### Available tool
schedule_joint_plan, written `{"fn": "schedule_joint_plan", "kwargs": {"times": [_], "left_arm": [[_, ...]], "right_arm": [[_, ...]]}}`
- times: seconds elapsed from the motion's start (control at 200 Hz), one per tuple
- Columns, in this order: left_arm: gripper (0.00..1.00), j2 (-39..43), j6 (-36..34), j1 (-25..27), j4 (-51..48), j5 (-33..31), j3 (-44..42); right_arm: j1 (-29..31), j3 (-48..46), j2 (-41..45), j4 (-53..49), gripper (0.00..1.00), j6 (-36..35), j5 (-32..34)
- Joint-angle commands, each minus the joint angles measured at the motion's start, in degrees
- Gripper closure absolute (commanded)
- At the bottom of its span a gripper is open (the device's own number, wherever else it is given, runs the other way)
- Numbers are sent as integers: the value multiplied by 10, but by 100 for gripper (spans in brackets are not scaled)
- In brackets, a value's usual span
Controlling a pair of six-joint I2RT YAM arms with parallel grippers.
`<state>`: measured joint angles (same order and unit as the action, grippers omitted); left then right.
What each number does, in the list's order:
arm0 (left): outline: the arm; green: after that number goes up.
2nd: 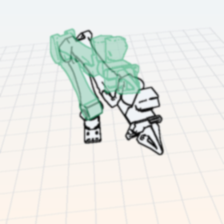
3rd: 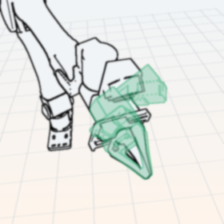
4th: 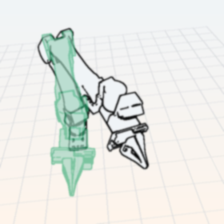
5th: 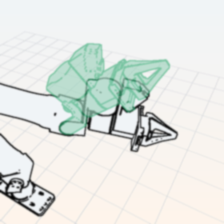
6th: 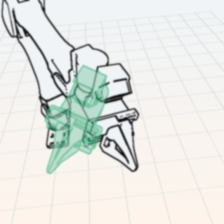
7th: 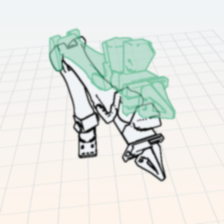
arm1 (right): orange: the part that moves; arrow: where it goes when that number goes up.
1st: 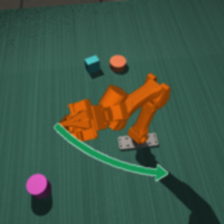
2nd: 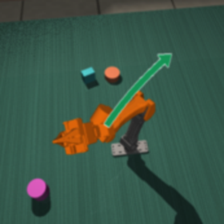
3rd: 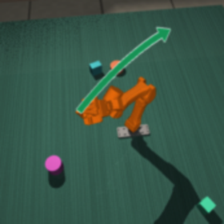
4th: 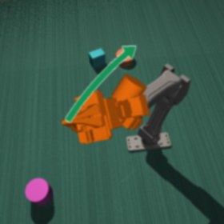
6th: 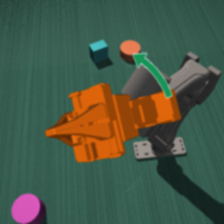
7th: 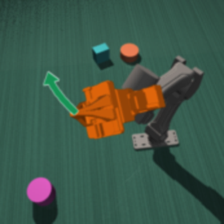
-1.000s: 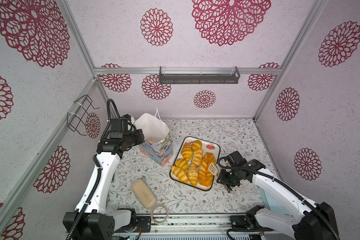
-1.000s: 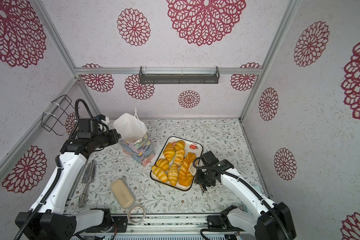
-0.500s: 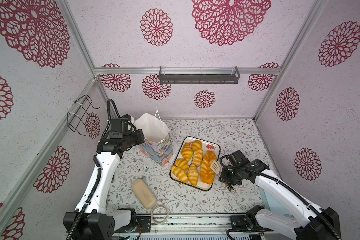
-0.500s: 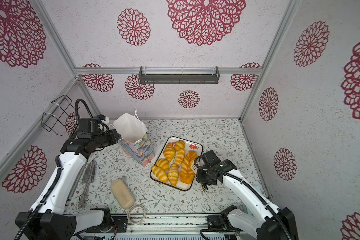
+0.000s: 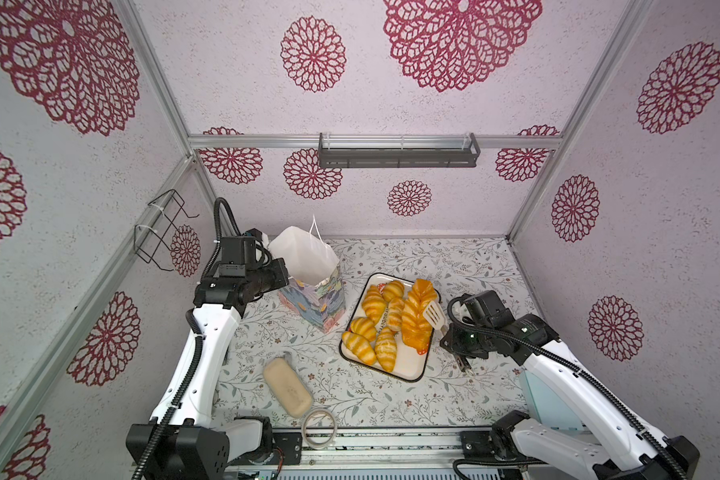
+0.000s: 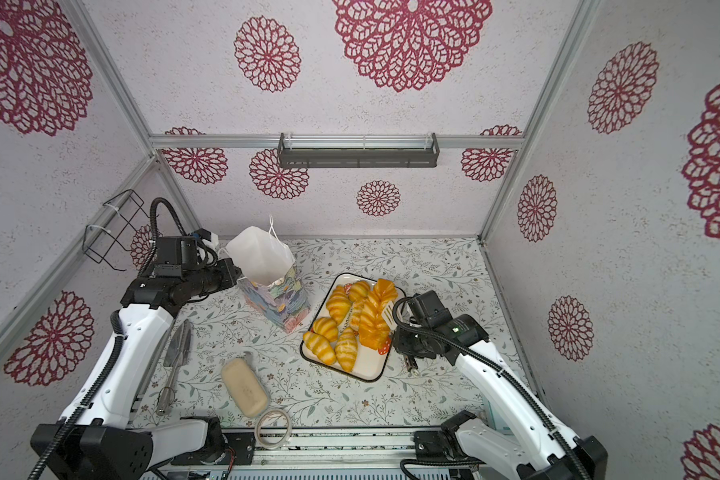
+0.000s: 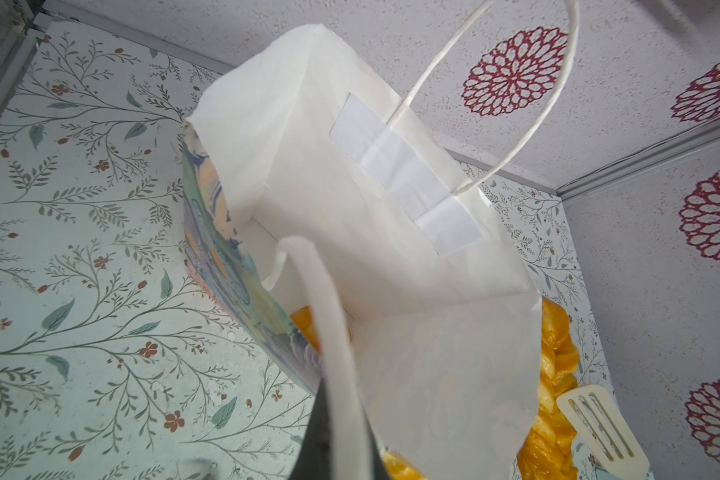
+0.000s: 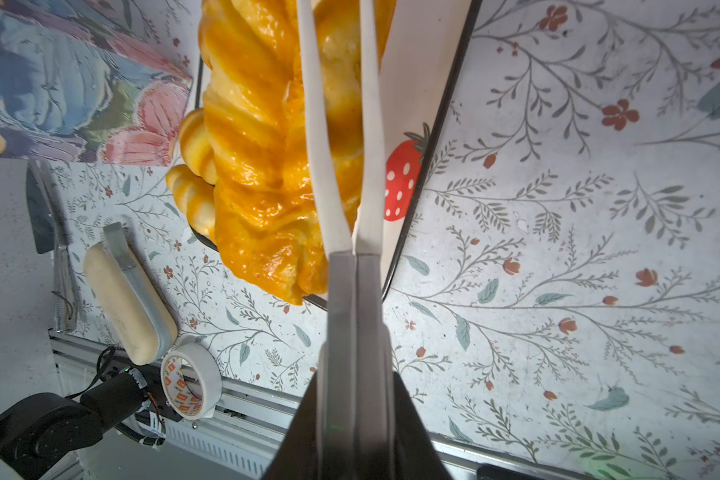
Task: Place the fake bread into the paper bag
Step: 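Lift the twisted bread in the tongs and carry it toward the bag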
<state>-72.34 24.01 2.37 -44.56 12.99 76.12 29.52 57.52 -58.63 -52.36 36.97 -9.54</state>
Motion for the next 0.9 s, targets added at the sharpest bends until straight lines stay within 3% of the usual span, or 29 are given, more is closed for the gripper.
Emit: {"fn": "schedule_joint_plan", "kwargs": {"times": [0.0, 0.42, 0.896], "left_arm": [[100, -2, -1, 2, -6, -1, 13], [100, 1, -5, 1, -16, -17, 20], [100, -3, -11, -9, -37, -31, 43]], "right_arm": [[-1, 44, -3, 47, 78, -21, 9], [8, 170, -79, 96, 79, -82, -16], [93, 283, -158, 147, 79, -129, -12]]}}
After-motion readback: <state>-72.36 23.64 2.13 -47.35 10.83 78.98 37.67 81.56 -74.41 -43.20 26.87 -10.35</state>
